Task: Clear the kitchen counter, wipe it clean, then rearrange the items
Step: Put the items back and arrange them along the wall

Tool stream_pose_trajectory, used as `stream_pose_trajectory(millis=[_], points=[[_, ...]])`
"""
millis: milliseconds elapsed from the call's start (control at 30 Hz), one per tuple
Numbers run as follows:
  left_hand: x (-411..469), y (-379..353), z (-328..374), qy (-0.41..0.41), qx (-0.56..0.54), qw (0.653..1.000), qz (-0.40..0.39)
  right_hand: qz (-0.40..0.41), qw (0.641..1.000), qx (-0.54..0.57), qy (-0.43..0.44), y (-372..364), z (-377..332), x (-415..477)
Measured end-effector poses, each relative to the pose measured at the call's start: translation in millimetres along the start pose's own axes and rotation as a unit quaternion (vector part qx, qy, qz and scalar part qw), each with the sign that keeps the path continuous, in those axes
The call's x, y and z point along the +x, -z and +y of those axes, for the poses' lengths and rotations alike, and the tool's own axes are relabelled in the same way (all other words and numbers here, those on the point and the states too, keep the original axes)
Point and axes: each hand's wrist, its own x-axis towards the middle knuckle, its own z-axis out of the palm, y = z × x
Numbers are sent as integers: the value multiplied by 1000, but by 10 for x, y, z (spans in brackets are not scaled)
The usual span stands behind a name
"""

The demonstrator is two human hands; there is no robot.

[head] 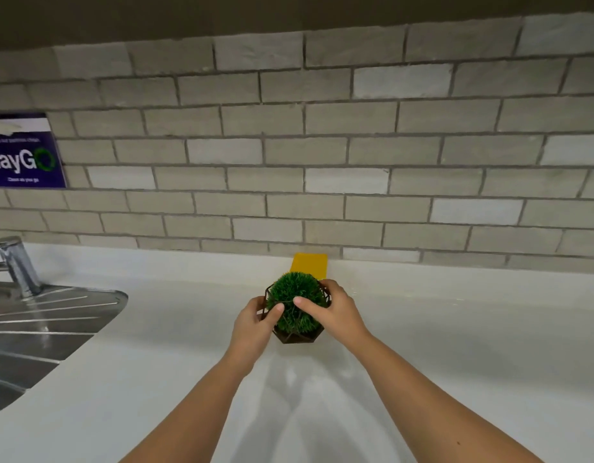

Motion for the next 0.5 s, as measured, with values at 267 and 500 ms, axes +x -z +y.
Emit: stream_pose_trajectory(millis=[267,500], points=[[432,507,-440,52,-33,998,-20,-61,996,-36,-54,-734,-17,280],[971,905,-728,66,-38,995,-60,-65,988,-94,-104,-1252,-70,627]])
